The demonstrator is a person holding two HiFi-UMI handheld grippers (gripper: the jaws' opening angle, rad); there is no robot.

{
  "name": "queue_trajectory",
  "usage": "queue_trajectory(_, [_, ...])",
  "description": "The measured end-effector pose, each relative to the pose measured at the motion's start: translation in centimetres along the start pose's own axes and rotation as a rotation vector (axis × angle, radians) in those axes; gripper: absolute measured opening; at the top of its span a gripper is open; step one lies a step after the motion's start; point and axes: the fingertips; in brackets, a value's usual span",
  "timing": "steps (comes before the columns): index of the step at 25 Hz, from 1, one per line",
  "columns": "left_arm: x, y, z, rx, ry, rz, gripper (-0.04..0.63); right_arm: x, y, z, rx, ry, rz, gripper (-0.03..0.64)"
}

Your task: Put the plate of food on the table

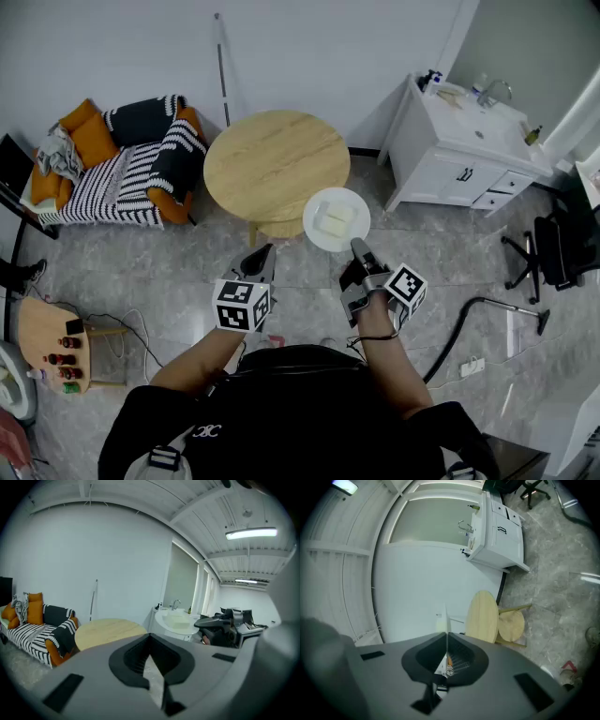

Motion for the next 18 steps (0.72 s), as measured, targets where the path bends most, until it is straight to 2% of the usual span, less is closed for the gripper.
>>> queue_trajectory(18, [0.1,-1.2,-0.2,0.032,-0.017,0.012,0.006,0.8,0.4,1.4,0.025,0.003,0.01,0.018])
Point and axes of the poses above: the fingertips, and each gripper's own axes: x forward along the fingers, y to its right, z out of its underside, and after that the axes turned 1 degree about -y, right-handed
